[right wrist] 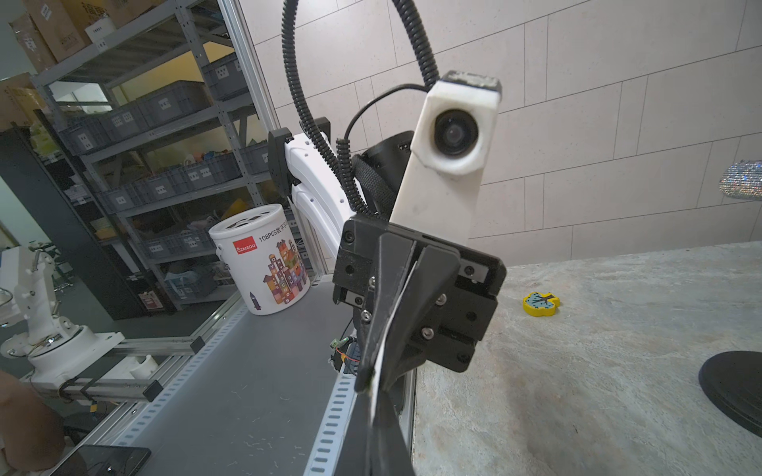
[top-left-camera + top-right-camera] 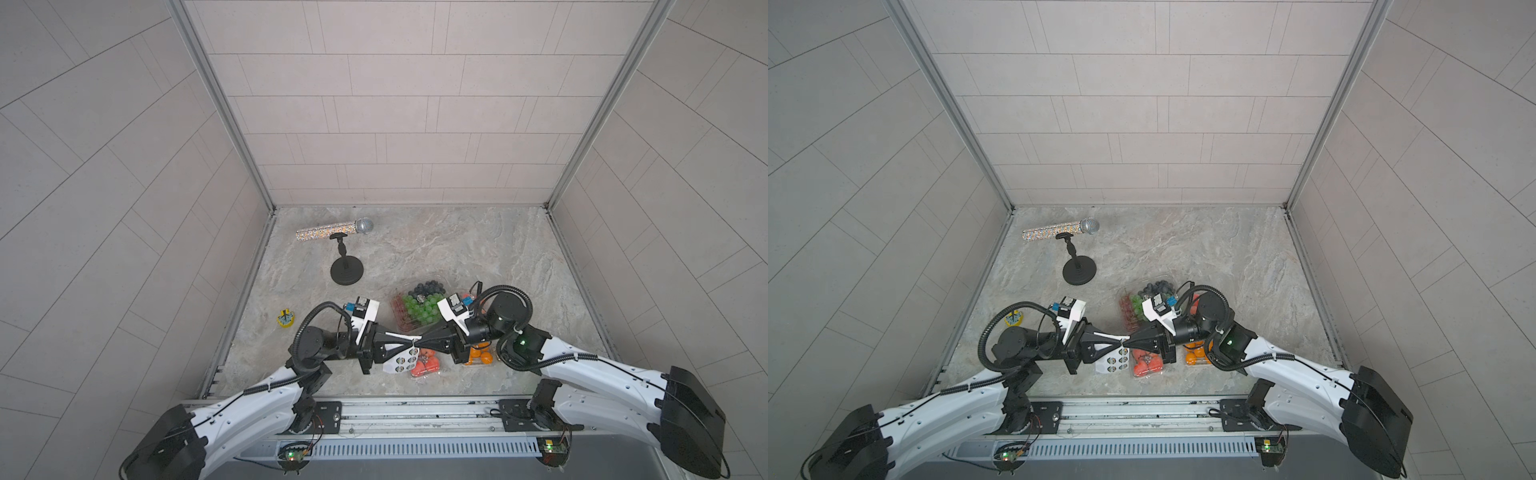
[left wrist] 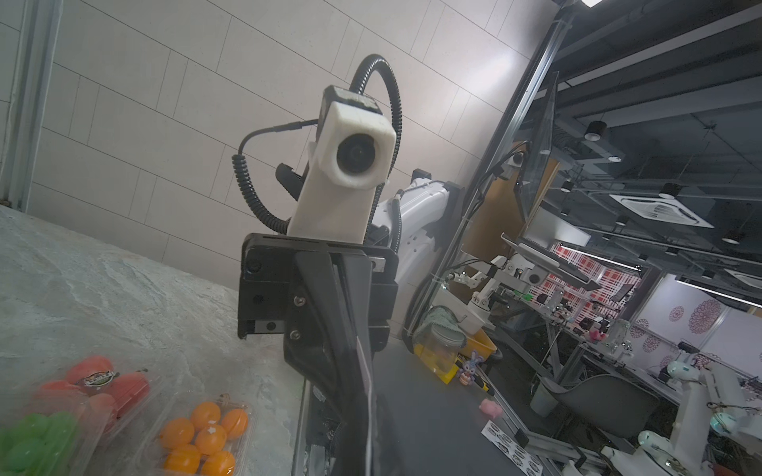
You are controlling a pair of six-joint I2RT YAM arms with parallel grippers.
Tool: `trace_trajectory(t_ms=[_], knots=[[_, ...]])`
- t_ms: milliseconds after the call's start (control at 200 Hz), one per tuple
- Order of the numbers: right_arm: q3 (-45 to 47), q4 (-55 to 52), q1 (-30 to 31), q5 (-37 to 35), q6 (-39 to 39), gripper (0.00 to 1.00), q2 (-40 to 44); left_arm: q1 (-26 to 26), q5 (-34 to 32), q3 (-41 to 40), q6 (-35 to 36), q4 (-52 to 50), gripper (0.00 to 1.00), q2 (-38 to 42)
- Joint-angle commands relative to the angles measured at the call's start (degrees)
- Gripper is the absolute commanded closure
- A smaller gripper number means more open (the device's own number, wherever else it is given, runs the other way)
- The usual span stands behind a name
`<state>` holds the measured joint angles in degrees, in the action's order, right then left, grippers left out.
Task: Label fruit boxes
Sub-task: Adjust the label sticker.
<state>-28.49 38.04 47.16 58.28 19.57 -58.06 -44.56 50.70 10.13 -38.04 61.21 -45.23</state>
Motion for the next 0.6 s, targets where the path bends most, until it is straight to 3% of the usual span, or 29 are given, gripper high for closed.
trace_trajectory(t_ms=[0, 105, 200, 345, 480, 595], knots=[[0.0, 2.0, -0.3, 0.2, 0.6, 1.0, 1.1, -0.3, 0.4, -1.0, -0.4, 3.9, 0.82, 2.8], [-0.1, 1.1, -0.4, -0.4, 0.1, 1.0, 1.9, -0.3, 0.2, -2.0, -0.4, 3.8, 0.56, 4.6], [-0.1, 0.8, -0.4, -0.3, 0.1, 1.0, 2.0, -0.3, -0.5, -2.1, 1.6, -0.3, 0.53, 6.5], [-0.2, 1.9, -0.4, 0.1, 0.7, 1.0, 1.4, -0.3, -2.2, -1.6, 5.0, -6.9, 0.68, 8.5], [-0.4, 3.2, -0.4, 0.6, 1.4, 1.0, 0.3, -0.3, -1.9, -1.0, 5.2, -6.8, 0.85, 8.2], [-0.5, 4.0, -0.4, 1.5, 2.0, 1.0, -0.5, -0.3, -2.0, -0.8, 5.4, -6.4, 0.93, 7.1]])
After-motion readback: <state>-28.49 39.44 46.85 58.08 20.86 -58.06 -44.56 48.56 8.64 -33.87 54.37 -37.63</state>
